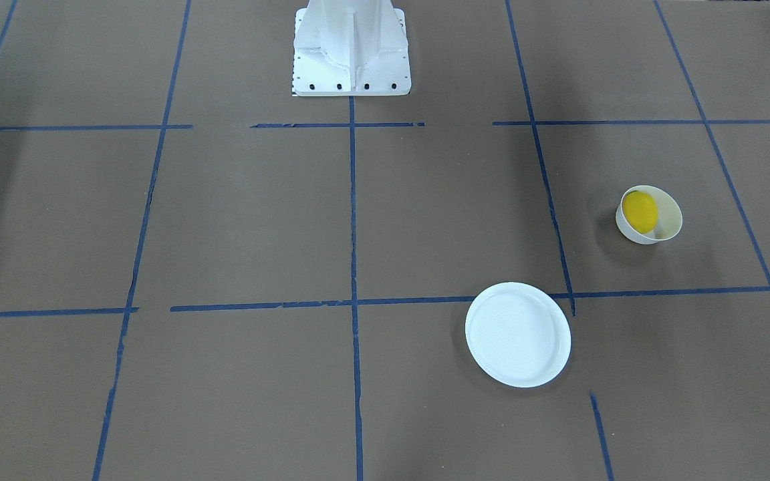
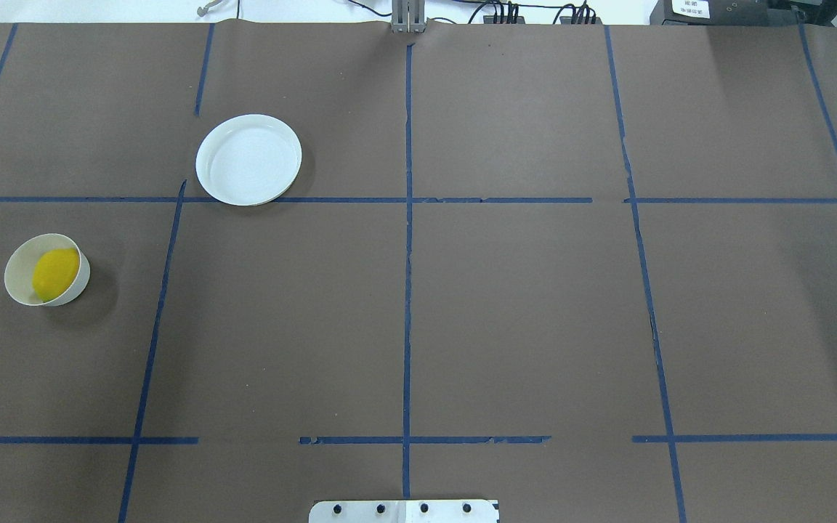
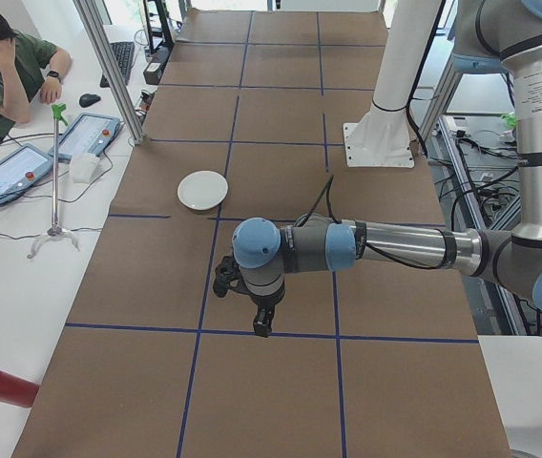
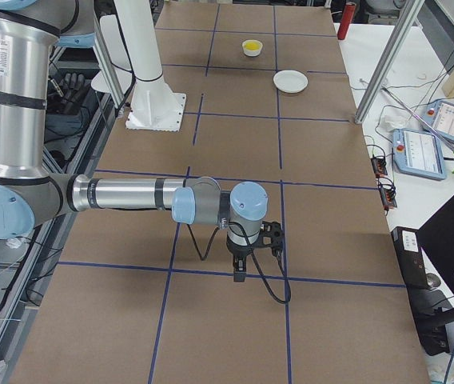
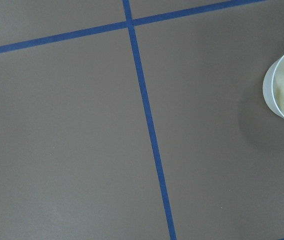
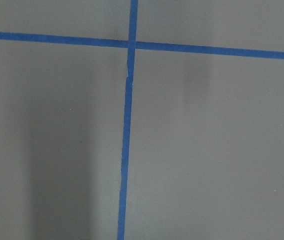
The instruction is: Move lemon from plate to bowl
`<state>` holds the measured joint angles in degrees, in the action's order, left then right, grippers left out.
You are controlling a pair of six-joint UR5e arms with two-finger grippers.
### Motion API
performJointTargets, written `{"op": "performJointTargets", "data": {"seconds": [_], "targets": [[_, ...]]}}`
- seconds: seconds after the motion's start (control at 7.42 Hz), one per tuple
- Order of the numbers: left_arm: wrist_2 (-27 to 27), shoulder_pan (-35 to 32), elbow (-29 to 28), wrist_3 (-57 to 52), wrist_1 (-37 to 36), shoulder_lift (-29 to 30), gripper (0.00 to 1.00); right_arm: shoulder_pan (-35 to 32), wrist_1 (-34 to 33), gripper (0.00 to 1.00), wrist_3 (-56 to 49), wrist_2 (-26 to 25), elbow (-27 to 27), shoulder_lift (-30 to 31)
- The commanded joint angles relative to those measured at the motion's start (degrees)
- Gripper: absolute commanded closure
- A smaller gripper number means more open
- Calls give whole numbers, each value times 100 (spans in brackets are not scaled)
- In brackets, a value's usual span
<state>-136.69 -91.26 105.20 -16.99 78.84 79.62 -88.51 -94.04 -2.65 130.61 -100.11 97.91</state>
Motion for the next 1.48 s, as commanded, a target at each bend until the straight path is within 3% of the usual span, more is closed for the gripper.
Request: {"op": "performJointTargets", "data": {"seconds": [0.0, 1.35], "targets": [[2, -6, 61, 21, 0, -16, 0, 0, 0, 0, 2, 0, 0, 0], [2, -58, 80, 65, 0, 71, 0, 0, 0, 0, 2, 0, 0, 0]]}}
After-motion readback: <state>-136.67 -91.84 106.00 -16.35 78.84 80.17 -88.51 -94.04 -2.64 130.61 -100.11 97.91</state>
